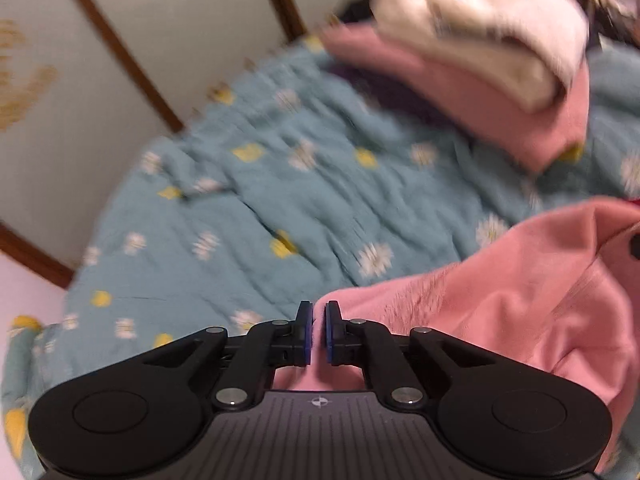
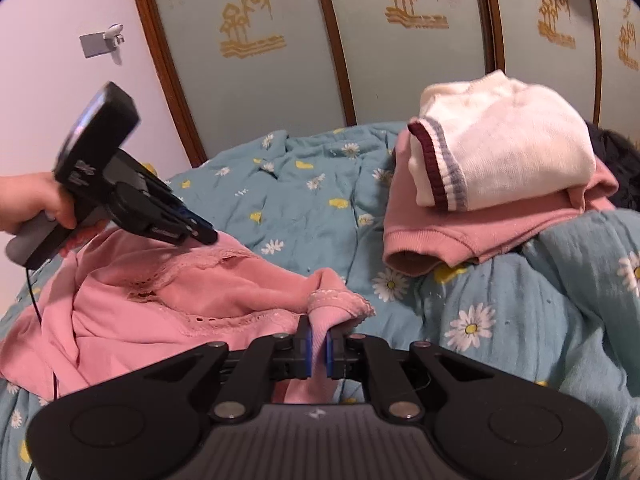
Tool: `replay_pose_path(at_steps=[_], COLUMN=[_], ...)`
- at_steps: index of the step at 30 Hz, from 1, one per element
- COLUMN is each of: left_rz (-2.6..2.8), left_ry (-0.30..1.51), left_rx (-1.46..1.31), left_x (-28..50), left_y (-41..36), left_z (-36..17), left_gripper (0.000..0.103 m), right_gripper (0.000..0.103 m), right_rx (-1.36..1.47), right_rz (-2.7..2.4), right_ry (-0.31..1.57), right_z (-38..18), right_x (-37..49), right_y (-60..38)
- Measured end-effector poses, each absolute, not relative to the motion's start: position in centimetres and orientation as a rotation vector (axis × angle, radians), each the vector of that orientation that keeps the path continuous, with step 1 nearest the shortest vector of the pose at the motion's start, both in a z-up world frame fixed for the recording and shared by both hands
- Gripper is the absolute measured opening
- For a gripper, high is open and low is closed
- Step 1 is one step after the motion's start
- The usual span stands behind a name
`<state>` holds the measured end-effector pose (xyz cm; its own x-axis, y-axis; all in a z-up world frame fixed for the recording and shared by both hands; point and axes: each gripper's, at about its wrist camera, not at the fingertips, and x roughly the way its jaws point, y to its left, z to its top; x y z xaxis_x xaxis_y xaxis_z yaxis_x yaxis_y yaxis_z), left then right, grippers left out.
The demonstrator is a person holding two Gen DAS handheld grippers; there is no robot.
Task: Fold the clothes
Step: 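Grasp the pink sweater cuff with the right gripper while the left gripper grasps the sweater, then lift the pink sweater with both grippers and shake it out in the air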
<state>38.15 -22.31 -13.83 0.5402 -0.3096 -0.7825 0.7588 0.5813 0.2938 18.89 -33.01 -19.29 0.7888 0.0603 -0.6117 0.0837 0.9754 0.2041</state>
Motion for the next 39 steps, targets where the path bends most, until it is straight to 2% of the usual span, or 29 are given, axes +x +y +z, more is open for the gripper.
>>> replay_pose_path(at_steps=[3,5,8,10,12,16,19,20,22,23,24,25,29,32,35,39], left_rz=[-0.623,-0.538,-0.443,-0.371,-0.265,-0.239,-0.297,-0.341,-0.480,-0.540,-0.578,-0.611,-0.786,-0.851,-0.891,-1.035], left_ry=[0.668,0.599,0.520,0.462,0.329,0.178,0.175,0.209,0.321,0.372,0.406,0.444,0.668,0.754,0.744,0.704], left_rx=[0.627,0.568,0.491,0.398,0.302,0.071,0.068,0.079,0.112,0.127,0.135,0.147,0.093,0.102,0.217,0.506], left_x=[35.9,34.1,32.5,31.1,28.5,22.8,19.6,19.0,17.8,17.7,17.7,17.8,20.8,22.9,23.1,21.8], left_y=[-19.4,-16.4,-13.1,-10.1,-6.3,1.0,2.7,2.6,1.5,0.6,-0.2,-1.2,-8.3,-13.3,-17.2,-23.5], left_z=[-9.3,-5.0,0.1,4.3,9.5,18.9,21.4,20.9,18.2,16.3,14.7,12.8,1.3,-3.6,-6.0,-8.9], left_gripper=[0.004,0.004,0.004,0.000,0.000,0.000,0.000,0.000,0.011,0.023,0.041,0.045,0.045,0.045,0.045,0.045], right_gripper=[0.005,0.005,0.005,0.005,0.005,0.005,0.005,0.005,0.005,0.005,0.005,0.005,0.005,0.005,0.005,0.005], right_rx=[0.207,0.154,0.127,0.077,0.020,-0.078,-0.205,-0.232,-0.240,-0.241,-0.231,-0.221,-0.176,-0.122,-0.066,-0.038], right_rz=[-0.038,-0.062,-0.071,-0.066,-0.056,0.002,0.021,0.031,0.048,0.060,0.089,0.117,0.145,0.109,0.100,0.063], right_ry=[0.554,0.436,0.368,0.301,0.246,0.140,0.083,0.062,0.048,0.046,0.071,0.097,0.203,0.311,0.362,0.408], right_z=[-17.3,-14.0,-10.3,-5.8,-2.0,7.2,12.3,13.4,14.1,14.3,14.1,13.9,11.3,5.8,2.6,0.0], right_x=[18.0,17.4,17.1,16.9,16.3,14.0,11.5,10.2,9.0,8.2,7.1,6.0,3.6,1.3,-0.8,-3.5], right_y=[-32.8,-32.2,-31.6,-30.5,-29.3,-26.1,-22.9,-22.2,-22.1,-22.1,-22.8,-23.6,-26.6,-30.7,-33.3,-35.8])
